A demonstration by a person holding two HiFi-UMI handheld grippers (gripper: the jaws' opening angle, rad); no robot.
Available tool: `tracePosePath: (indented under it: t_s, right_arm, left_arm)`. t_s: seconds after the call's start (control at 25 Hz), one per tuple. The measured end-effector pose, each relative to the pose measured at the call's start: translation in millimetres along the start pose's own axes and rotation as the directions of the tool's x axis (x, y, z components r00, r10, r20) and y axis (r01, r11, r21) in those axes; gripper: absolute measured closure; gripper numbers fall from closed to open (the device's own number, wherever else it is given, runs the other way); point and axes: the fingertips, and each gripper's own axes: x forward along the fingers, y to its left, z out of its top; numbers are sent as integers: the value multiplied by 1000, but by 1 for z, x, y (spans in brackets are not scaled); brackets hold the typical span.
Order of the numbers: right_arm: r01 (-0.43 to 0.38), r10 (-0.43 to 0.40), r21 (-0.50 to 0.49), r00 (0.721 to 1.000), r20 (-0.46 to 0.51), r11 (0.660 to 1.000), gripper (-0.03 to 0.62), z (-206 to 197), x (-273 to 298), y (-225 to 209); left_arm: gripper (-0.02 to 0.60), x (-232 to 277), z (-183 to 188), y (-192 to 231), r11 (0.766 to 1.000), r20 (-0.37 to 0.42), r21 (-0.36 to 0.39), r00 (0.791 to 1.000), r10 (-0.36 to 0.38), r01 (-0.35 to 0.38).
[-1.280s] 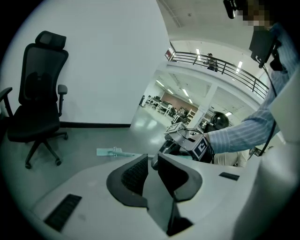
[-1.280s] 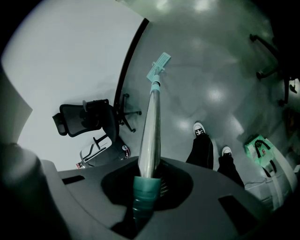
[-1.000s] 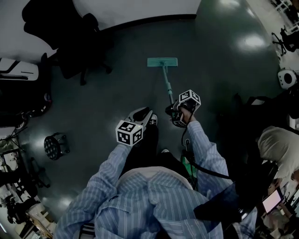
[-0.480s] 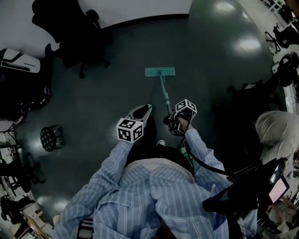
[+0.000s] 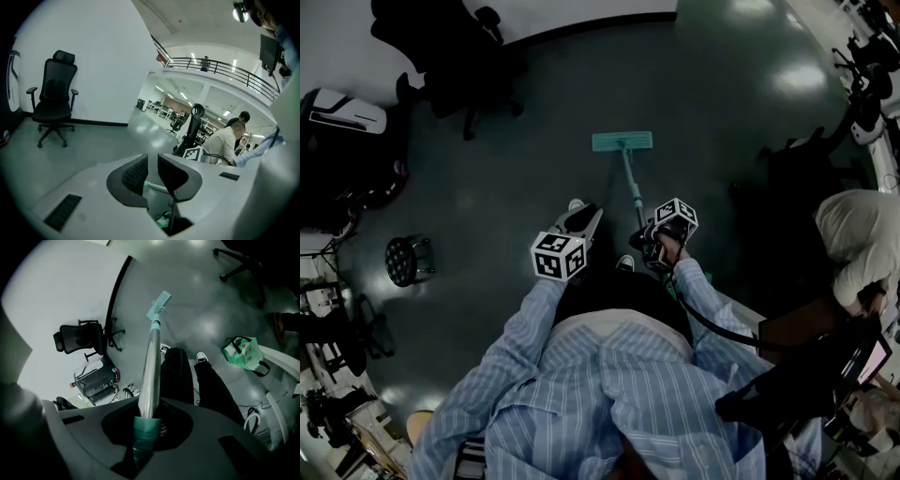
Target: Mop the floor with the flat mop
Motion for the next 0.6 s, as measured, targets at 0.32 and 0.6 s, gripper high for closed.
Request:
tracePosePath:
  t_s: [0.32,0.6]
  right_arm:
    - [-33,33,20,999,3,999,553,-42,8,-25]
    - [-41,41,36,999,-3,999,553,-76,25,-33]
  left_arm:
    - [512,-18,-18,-8,1000,-19,1,1000,-7,7]
    - [512,-33,-28,-7,1000,-22,-3,999,-25,25]
